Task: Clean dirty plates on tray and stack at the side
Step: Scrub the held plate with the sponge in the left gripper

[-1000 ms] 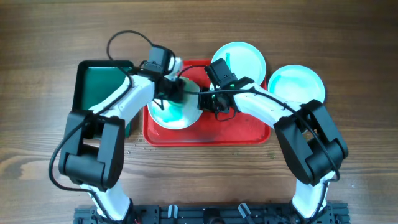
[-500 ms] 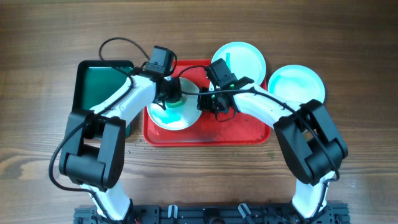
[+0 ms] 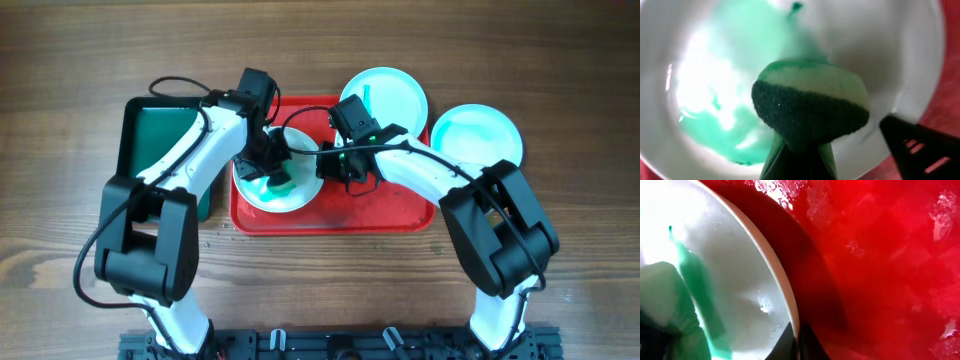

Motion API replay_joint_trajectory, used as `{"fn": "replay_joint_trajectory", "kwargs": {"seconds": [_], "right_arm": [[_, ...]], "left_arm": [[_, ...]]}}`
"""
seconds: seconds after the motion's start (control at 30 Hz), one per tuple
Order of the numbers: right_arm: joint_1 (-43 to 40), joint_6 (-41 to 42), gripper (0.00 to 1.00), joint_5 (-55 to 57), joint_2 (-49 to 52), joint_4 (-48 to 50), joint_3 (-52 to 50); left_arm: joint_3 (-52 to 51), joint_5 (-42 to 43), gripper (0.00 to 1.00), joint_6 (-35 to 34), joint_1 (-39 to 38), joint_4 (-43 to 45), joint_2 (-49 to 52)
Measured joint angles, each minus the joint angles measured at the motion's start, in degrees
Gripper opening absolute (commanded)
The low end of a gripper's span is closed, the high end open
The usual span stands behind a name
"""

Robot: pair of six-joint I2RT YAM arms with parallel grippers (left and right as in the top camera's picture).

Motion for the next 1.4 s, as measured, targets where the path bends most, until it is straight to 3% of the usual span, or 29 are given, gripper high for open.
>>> {"fn": "replay_joint_trajectory", "kwargs": {"seconds": [0.17,0.37,0.47,0.6,0.8,0.93,1.27,1.4], "right_arm": [[0.0,0.0,0.04,0.0,0.0,0.0,0.0],[0.0,0.0,0.04,0.0,0.1,0.0,0.0],[0.0,0.0,0.04,-0.2,0.2,0.0,0.0],[0.0,-0.1,0.04,-0.6,0.2,0.0,0.0],[-3.1,-4.5,0.04,-7.3,0.7,-0.4,-0.4],[-7.2,-6.5,0.04,-12.9,0.7,0.0,-2.3],[-7.8,-7.3,0.04,-13.0,0.7,0.4,-2.6],[-8.2,-7.3,0.04,-12.5,0.7,1.1,-2.6]], "left_arm": [[0.3,1.3,0.04,5.3,0.0,8.1,4.4],[1.0,-1.5,0.04,13.5,0.0,6.2,5.2],[1.7,-10.3,0.04,13.0,0.2,1.4,5.2],[1.7,-14.7,0.04,10.6,0.9,-1.6,5.2],[1.8,-4.1,0.04,18.1,2.2,-5.9,5.4],[1.4,1.5,0.04,20.0,1.9,-3.9,5.6],[-1.9,5.0,0.04,9.9,-10.3,15.8,5.0],[-2.1,3.5,0.04,6.3,-10.6,18.5,5.0]]}}
